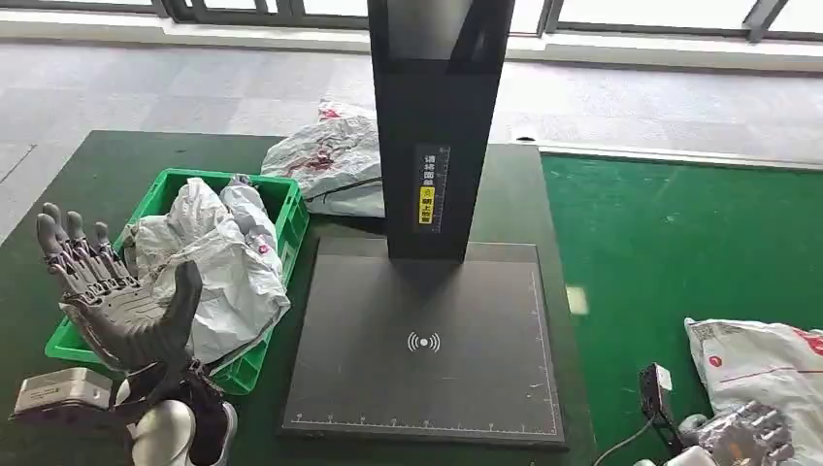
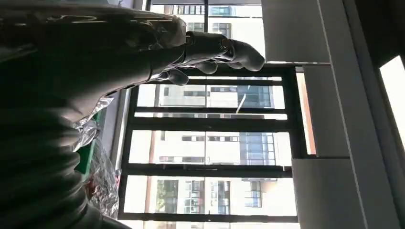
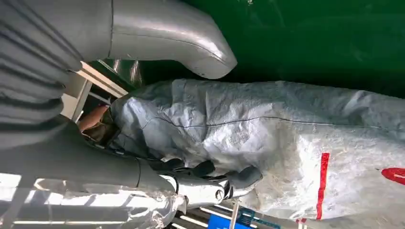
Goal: Moved the parcel from conveyor to table for the left to box.
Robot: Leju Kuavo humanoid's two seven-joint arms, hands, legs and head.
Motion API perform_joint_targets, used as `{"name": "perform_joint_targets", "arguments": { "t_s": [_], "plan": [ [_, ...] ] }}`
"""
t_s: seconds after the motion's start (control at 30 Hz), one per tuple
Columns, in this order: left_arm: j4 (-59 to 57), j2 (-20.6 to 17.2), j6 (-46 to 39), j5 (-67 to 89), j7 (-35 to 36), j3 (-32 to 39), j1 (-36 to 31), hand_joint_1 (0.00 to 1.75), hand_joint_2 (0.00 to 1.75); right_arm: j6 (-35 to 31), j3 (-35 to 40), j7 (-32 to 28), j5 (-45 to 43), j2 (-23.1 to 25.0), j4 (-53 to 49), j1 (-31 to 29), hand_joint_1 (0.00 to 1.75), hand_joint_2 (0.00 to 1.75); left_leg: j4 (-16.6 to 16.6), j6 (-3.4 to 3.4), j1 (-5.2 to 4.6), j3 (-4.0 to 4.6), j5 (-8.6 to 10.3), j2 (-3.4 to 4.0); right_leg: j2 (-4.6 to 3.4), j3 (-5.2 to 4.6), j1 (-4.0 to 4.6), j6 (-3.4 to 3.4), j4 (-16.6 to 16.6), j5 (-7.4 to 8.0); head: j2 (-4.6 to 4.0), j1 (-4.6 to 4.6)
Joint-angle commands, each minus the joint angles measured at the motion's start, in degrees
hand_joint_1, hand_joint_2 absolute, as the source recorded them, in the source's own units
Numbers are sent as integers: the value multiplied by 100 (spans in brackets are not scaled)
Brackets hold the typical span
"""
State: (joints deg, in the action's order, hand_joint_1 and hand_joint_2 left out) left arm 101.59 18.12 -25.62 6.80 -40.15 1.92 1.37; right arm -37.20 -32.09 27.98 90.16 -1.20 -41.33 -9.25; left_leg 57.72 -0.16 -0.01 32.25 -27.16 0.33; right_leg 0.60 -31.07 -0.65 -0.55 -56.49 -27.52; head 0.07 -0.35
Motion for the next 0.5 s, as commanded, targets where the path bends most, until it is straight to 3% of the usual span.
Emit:
{"name": "perform_joint_targets", "arguments": {
  "t_s": [0.03,0.3,0.33,0.37,0.5],
  "plan": [
    [-300,109,49,-47,15,299,-94,0,175,53,-379,4,-16,-83,682,-248,0,0,-9,-3,2,-10,3,0,-6,10,2,2,10,4,0,0],
    [-591,108,156,-47,15,379,-254,0,175,-35,-655,-23,-30,-155,822,-189,0,0,-9,-2,0,-15,4,-10,4,14,0,0,9,3,0,0],
    [-649,111,180,-66,15,390,-293,0,175,-31,-739,-85,-57,-148,828,-171,38,0,-8,-1,-2,-13,4,-13,8,12,-2,-1,7,1,0,0],
    [-649,111,180,-66,15,390,-293,0,175,-31,-739,-85,-57,-148,828,-171,175,0,-11,-2,1,-17,4,-12,5,16,1,1,12,3,0,0],
    [-801,127,231,-47,15,415,-394,0,175,26,-902,-204,-16,-37,729,-133,175,0,-13,-3,1,-20,5,-14,6,18,1,2,14,3,0,0]
  ]
}}
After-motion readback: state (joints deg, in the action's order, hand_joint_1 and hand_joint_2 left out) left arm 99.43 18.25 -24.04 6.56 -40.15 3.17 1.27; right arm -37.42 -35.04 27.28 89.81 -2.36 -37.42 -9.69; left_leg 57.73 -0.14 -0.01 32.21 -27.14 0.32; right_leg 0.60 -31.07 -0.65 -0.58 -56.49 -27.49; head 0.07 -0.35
